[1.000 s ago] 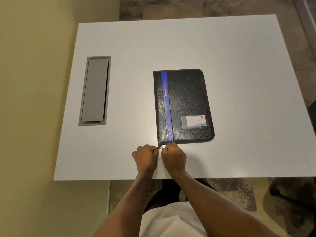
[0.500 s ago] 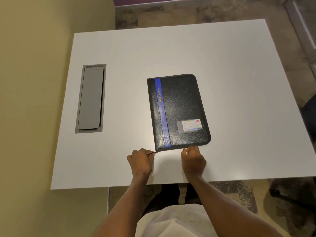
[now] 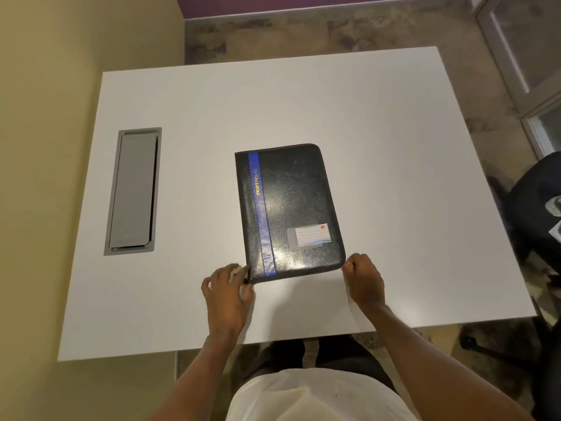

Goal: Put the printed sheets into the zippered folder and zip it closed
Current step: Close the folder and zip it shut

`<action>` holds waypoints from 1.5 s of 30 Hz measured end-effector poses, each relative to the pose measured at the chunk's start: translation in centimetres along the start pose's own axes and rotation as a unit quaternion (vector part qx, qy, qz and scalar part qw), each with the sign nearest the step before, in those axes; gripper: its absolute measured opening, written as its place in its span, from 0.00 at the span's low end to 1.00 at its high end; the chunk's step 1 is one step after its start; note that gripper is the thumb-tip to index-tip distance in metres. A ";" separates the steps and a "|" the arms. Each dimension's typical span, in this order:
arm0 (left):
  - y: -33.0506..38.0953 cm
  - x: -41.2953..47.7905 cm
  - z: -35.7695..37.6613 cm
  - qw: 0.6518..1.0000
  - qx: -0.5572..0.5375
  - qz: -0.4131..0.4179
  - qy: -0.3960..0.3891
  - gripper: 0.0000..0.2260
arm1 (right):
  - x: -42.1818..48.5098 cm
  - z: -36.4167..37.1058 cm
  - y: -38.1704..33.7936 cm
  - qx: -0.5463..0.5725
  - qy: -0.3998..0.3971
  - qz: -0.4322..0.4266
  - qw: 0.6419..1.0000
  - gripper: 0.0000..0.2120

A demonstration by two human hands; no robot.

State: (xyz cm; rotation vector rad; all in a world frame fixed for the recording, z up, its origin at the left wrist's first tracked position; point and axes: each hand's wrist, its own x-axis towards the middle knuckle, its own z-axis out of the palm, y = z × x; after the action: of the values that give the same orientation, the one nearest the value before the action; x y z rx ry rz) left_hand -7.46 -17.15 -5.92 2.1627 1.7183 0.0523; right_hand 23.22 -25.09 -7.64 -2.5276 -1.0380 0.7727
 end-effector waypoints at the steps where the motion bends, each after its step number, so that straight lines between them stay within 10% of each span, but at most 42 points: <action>1: 1.1 0.2 0.1 0.999 0.005 0.048 -0.003 0.23 | 0.3 -0.3 0.3 0.016 -0.015 -0.013 1.000 0.06; 6: 10.5 4.0 1.9 0.969 0.046 0.217 -0.109 0.47 | 1.1 -1.4 1.3 0.022 -0.064 -0.049 0.996 0.06; 14: 19.9 11.2 4.5 0.923 0.131 0.302 -0.200 0.57 | 2.5 -1.4 2.0 0.021 -0.101 -0.060 0.993 0.07; 45: 18.6 12.9 5.3 0.886 0.171 0.346 -0.255 0.48 | 15.9 -5.9 -4.1 -0.084 -0.050 -0.195 0.976 0.06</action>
State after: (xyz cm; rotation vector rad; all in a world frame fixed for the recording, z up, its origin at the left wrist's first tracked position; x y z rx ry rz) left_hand 14.49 -9.74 -7.60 2.6211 0.6490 -0.6169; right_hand 33.79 -11.28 -6.73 -2.3172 -1.6323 0.7277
